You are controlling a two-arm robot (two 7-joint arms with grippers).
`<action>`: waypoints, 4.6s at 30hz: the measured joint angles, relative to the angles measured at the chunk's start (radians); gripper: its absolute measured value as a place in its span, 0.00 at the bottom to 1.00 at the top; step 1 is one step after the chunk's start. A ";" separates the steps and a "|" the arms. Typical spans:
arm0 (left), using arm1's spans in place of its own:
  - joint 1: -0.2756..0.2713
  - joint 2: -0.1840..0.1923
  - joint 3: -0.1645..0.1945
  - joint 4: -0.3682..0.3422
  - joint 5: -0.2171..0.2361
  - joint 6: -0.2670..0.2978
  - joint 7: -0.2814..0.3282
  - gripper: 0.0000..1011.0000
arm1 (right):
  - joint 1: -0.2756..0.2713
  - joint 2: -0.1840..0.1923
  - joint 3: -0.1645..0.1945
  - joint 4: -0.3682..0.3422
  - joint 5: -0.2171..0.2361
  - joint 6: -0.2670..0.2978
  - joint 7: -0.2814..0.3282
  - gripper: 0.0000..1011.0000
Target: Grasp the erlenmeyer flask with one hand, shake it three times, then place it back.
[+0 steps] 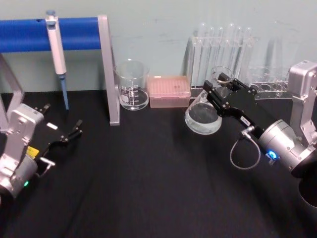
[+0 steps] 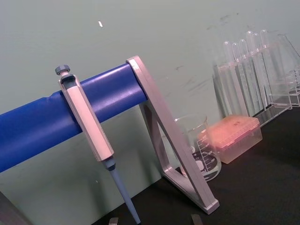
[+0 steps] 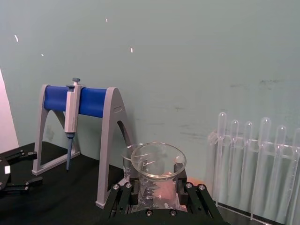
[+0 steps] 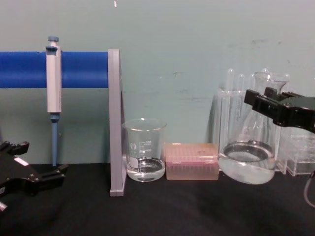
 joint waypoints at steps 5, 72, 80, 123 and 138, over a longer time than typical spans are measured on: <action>0.000 0.000 0.000 0.000 0.000 0.000 0.000 0.99 | -0.002 -0.009 0.004 -0.005 -0.015 0.017 0.003 0.45; 0.000 0.000 0.000 0.000 0.000 0.000 0.000 0.99 | -0.089 0.099 0.081 -0.080 0.005 0.051 -0.020 0.45; 0.000 0.000 0.000 0.000 0.000 0.000 0.000 0.99 | -0.093 0.087 0.088 -0.084 -0.003 0.052 0.013 0.45; 0.000 0.000 0.000 0.000 0.000 0.000 0.000 0.99 | 0.078 0.061 -0.133 -0.015 0.039 0.017 0.282 0.45; 0.000 0.000 0.000 0.000 0.000 0.000 0.000 0.99 | -0.045 0.114 0.060 -0.042 0.023 0.035 0.086 0.45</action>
